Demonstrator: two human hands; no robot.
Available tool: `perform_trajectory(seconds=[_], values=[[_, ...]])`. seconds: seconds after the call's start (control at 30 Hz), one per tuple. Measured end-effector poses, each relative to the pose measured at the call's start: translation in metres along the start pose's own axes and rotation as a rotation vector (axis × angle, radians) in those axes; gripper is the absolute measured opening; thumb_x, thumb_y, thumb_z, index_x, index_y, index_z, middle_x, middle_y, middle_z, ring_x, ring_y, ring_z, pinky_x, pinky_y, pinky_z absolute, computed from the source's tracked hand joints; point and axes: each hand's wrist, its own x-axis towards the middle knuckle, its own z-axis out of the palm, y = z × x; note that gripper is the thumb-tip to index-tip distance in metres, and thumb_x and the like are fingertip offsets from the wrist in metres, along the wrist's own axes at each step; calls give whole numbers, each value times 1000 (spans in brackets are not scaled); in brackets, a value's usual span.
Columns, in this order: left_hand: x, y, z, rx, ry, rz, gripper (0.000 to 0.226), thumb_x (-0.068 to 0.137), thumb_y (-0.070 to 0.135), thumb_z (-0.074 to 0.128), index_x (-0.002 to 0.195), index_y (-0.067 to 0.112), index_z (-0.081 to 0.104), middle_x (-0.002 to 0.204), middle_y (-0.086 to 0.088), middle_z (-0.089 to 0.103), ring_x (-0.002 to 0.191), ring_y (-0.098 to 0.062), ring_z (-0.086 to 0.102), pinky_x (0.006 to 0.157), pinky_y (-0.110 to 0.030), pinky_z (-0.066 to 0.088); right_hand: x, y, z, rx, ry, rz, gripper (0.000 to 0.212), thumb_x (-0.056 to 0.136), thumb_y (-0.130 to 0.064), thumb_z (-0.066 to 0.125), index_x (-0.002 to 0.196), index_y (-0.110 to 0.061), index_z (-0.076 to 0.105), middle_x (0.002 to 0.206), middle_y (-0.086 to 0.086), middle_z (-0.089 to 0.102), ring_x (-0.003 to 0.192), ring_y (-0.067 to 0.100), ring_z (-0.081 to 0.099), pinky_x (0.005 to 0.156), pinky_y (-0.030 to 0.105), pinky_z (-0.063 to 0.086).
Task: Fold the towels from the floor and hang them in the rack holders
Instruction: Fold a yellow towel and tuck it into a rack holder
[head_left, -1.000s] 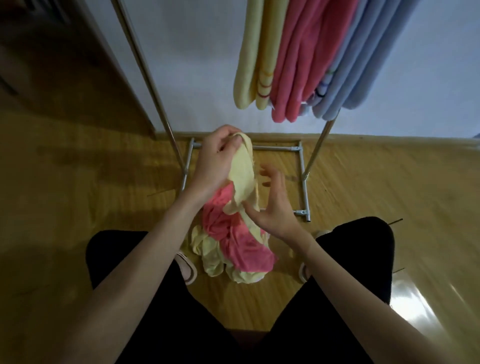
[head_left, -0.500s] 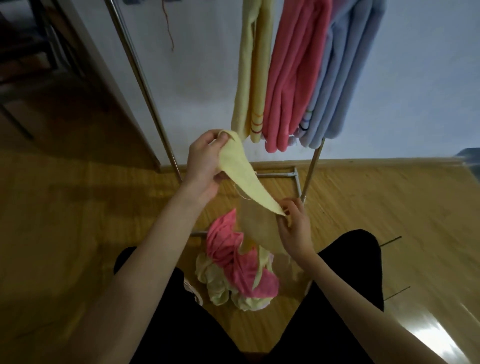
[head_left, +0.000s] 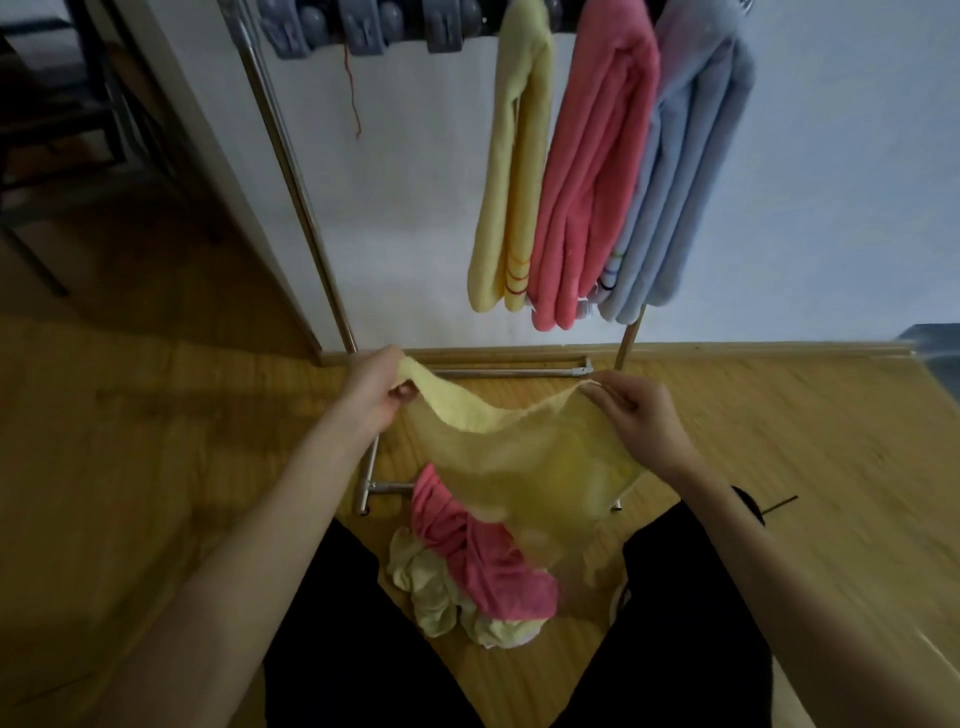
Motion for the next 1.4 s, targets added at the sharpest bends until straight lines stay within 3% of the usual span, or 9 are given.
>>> perform_trajectory(seconds=[0.13,0.4,0.53,0.67,0.83,0.97,1.2,1.33,1.4], values=[[17,-31,-13,329,-72,-21,10,94,6,54,96,0,61,85,-9,59,67,-15,56,53,-22,43,17,-27,-8,112,-53,-40,28,91,-26,62,64,-23,62,52,-6,38,51,4,32,50,19,27],[21,-47,-24,1260,-322,311,38,86,9,62,121,24,60,140,-1,45,121,-22,51,91,-32,49,26,-54,0,90,-155,-108,40,92,-24,62,67,7,59,52,-8,30,49,4,27,49,17,25],[-1,-42,-16,1000,-711,623,76,80,8,70,138,43,37,144,14,30,132,-3,32,94,-7,32,29,-63,5,58,-297,-174,37,91,-19,63,61,2,55,52,-10,29,50,4,28,51,13,26],[-16,-48,-3,868,-804,751,51,84,19,72,130,29,50,132,19,48,120,17,40,99,-3,31,31,-66,9,20,-388,-194,11,88,-18,68,85,-9,75,62,-22,60,58,-6,53,58,6,37],[-18,-54,-2,898,-749,619,36,85,28,70,103,-2,63,101,-23,65,96,-30,62,88,-50,48,32,-65,8,-13,-419,-176,17,86,-22,69,92,-8,76,87,1,75,77,14,68,68,27,51],[-17,-50,-11,985,-671,717,27,87,39,65,76,15,61,62,0,53,59,-9,51,57,-26,38,34,-60,2,-27,-402,-147,15,85,-21,71,87,-8,76,82,3,74,74,21,67,68,32,51],[-15,-27,-21,986,-465,774,20,96,18,54,88,6,67,65,4,57,55,4,51,56,-23,36,19,-51,0,-150,-354,-102,14,86,-28,68,81,-16,73,69,-5,68,64,10,59,60,28,46],[-20,-12,-21,726,-320,674,19,96,10,51,90,5,68,81,-17,67,72,-29,62,65,-38,47,8,-47,4,-287,-218,-173,21,91,-29,63,81,-11,65,67,-4,59,58,10,49,54,31,42],[-25,-4,-21,607,-218,643,22,96,8,49,84,12,67,79,-11,65,72,-21,60,64,-30,48,3,-49,7,-318,-128,-259,16,92,-24,61,87,-8,63,76,-5,57,63,11,50,54,30,43]])
